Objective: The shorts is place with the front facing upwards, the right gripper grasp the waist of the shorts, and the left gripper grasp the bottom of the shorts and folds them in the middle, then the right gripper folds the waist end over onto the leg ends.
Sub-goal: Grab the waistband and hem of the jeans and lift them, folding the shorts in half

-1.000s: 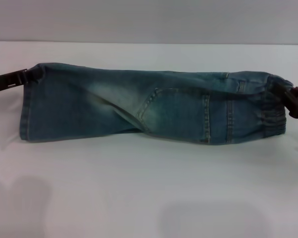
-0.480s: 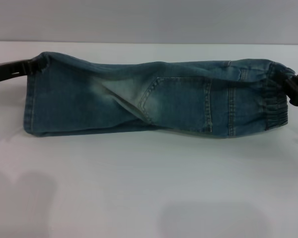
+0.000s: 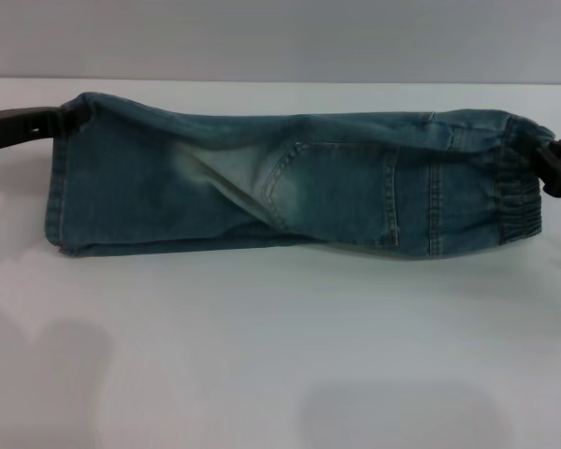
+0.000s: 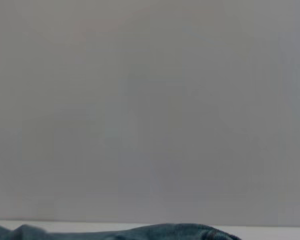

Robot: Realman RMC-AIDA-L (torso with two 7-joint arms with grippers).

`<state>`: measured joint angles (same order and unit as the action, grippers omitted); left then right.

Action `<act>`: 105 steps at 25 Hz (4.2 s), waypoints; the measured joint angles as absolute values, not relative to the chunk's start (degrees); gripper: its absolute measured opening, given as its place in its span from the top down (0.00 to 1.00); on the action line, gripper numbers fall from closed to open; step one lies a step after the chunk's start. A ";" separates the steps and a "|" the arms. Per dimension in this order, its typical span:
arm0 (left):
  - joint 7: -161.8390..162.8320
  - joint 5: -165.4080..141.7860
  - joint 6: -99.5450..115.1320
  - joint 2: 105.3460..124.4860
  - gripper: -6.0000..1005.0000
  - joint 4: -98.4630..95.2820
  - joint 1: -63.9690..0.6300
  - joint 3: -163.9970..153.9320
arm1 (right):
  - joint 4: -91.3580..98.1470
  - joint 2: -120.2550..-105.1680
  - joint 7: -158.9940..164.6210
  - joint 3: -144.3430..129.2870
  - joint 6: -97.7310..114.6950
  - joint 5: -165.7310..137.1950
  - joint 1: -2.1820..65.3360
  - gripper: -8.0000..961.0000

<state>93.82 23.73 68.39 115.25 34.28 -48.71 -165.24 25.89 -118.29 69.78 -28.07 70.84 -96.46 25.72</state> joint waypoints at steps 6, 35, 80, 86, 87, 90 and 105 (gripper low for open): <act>93.69 22.05 65.92 115.18 0.86 34.28 -48.78 -165.24 | 26.08 -118.30 69.78 -27.32 70.76 -95.81 25.34 0.99; 91.93 22.39 56.77 116.32 0.81 34.10 -49.63 -165.23 | 25.32 -118.26 69.79 -27.68 69.93 -96.22 26.33 0.99; 85.55 29.59 67.59 117.33 0.19 32.78 -48.07 -165.23 | 23.80 -116.64 86.30 -34.77 40.85 -97.13 33.17 0.50; 85.51 29.62 67.59 117.34 0.19 32.34 -48.07 -165.24 | 23.87 -115.49 89.47 -37.87 40.96 -97.22 32.76 0.47; 85.52 29.62 67.59 117.33 0.19 32.25 -48.07 -165.23 | 24.02 -115.16 90.38 -38.45 41.27 -97.41 32.67 0.47; 85.51 29.62 67.59 117.33 0.19 32.17 -48.07 -165.23 | 24.30 -113.61 94.52 -39.68 43.25 -100.13 32.63 0.46; 84.39 29.62 67.62 117.33 0.19 31.25 -47.49 -165.23 | 41.12 -110.60 117.08 -38.90 51.72 -123.99 32.58 0.46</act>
